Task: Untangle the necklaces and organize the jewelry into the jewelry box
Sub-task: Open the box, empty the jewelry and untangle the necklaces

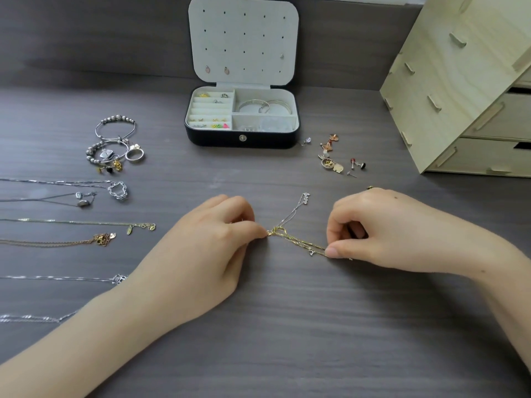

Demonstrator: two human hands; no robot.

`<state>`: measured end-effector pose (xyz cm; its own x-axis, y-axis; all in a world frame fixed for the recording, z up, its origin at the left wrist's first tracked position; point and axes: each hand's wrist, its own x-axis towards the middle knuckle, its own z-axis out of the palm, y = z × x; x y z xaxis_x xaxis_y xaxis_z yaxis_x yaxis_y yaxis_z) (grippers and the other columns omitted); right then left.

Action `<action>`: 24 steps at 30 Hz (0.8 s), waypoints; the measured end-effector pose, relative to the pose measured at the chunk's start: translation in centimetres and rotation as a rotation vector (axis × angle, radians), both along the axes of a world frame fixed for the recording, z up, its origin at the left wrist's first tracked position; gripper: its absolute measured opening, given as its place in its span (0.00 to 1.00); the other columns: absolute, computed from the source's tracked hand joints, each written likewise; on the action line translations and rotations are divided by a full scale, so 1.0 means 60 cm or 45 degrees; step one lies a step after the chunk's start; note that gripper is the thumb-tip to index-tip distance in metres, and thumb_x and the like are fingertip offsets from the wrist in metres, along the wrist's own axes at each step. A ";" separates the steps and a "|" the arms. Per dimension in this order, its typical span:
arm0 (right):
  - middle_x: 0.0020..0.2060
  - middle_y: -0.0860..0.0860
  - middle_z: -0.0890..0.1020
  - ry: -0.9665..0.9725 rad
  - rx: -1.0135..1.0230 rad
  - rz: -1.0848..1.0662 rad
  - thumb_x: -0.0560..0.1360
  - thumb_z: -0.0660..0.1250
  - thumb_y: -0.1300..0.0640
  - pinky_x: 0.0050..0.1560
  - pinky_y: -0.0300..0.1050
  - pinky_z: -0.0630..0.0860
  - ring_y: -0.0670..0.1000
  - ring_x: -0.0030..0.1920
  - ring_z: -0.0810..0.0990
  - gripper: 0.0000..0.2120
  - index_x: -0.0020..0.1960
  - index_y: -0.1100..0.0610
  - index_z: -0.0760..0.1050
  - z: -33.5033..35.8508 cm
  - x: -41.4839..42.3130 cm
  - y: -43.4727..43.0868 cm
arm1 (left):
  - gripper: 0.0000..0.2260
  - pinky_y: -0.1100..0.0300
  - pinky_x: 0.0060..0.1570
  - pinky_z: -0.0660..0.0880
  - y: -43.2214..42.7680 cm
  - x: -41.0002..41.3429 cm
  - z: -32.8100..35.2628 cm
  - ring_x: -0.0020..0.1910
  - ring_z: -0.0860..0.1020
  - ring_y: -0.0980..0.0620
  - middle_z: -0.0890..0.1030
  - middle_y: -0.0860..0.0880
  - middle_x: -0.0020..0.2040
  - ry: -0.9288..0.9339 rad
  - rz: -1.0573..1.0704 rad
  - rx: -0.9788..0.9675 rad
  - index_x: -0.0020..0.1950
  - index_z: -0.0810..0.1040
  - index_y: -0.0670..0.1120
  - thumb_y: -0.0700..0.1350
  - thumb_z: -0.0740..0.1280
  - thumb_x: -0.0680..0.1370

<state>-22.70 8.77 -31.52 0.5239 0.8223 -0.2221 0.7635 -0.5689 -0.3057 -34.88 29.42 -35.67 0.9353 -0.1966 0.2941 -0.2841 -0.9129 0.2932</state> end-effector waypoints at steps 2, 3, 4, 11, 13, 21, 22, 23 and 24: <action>0.33 0.41 0.77 -0.009 -0.049 0.002 0.71 0.68 0.44 0.37 0.34 0.67 0.38 0.39 0.73 0.10 0.35 0.46 0.74 0.005 0.000 -0.002 | 0.18 0.63 0.39 0.67 0.004 -0.006 0.001 0.39 0.71 0.52 0.78 0.49 0.44 0.017 -0.013 -0.023 0.48 0.83 0.46 0.39 0.54 0.72; 0.33 0.41 0.77 -0.002 -0.073 0.005 0.71 0.68 0.44 0.37 0.33 0.67 0.37 0.39 0.73 0.10 0.35 0.46 0.74 0.008 -0.001 -0.003 | 0.19 0.63 0.40 0.67 0.006 -0.010 0.001 0.39 0.72 0.52 0.78 0.49 0.45 0.019 -0.020 -0.025 0.49 0.83 0.46 0.39 0.53 0.72; 0.33 0.41 0.77 0.008 -0.099 0.012 0.71 0.68 0.44 0.37 0.33 0.67 0.37 0.39 0.73 0.10 0.35 0.46 0.74 0.011 -0.001 -0.003 | 0.20 0.63 0.41 0.68 0.008 -0.013 0.001 0.40 0.73 0.51 0.78 0.49 0.45 0.016 -0.029 -0.020 0.50 0.83 0.46 0.38 0.53 0.72; 0.30 0.42 0.76 -0.062 0.143 0.004 0.70 0.66 0.44 0.35 0.34 0.66 0.40 0.36 0.73 0.09 0.37 0.48 0.76 0.011 -0.015 0.035 | 0.24 0.58 0.46 0.71 0.014 -0.021 -0.004 0.47 0.74 0.46 0.78 0.45 0.51 -0.043 -0.052 0.079 0.52 0.83 0.48 0.38 0.51 0.68; 0.31 0.42 0.77 -0.021 0.318 -0.044 0.71 0.68 0.46 0.36 0.36 0.67 0.41 0.35 0.73 0.08 0.38 0.48 0.77 0.003 -0.019 0.060 | 0.25 0.54 0.45 0.73 0.015 -0.020 -0.006 0.48 0.72 0.45 0.78 0.43 0.51 -0.074 -0.052 0.097 0.51 0.84 0.49 0.38 0.51 0.67; 0.28 0.42 0.77 0.143 0.120 -0.003 0.67 0.74 0.45 0.30 0.33 0.66 0.37 0.30 0.73 0.09 0.37 0.50 0.80 -0.006 -0.008 0.116 | 0.27 0.48 0.31 0.72 0.016 -0.020 -0.003 0.40 0.65 0.48 0.75 0.46 0.41 -0.126 -0.067 0.109 0.47 0.84 0.51 0.38 0.48 0.65; 0.27 0.42 0.76 0.146 0.104 -0.007 0.67 0.74 0.45 0.30 0.33 0.66 0.37 0.30 0.73 0.09 0.36 0.50 0.79 -0.005 -0.007 0.118 | 0.27 0.49 0.31 0.71 0.016 -0.020 -0.002 0.39 0.65 0.48 0.75 0.46 0.40 -0.124 -0.070 0.105 0.47 0.84 0.51 0.38 0.47 0.65; 0.27 0.43 0.76 0.154 0.095 -0.011 0.67 0.75 0.46 0.30 0.32 0.66 0.37 0.30 0.73 0.09 0.35 0.50 0.79 -0.004 -0.006 0.121 | 0.27 0.50 0.31 0.71 0.016 -0.020 -0.001 0.38 0.67 0.47 0.75 0.46 0.40 -0.123 -0.073 0.103 0.47 0.85 0.52 0.38 0.47 0.65; 0.27 0.43 0.77 0.165 0.087 -0.013 0.67 0.75 0.47 0.29 0.32 0.67 0.37 0.29 0.73 0.08 0.35 0.50 0.79 -0.002 -0.004 0.123 | 0.28 0.52 0.30 0.70 0.016 -0.020 0.000 0.37 0.69 0.47 0.75 0.47 0.39 -0.123 -0.077 0.102 0.47 0.85 0.52 0.38 0.47 0.65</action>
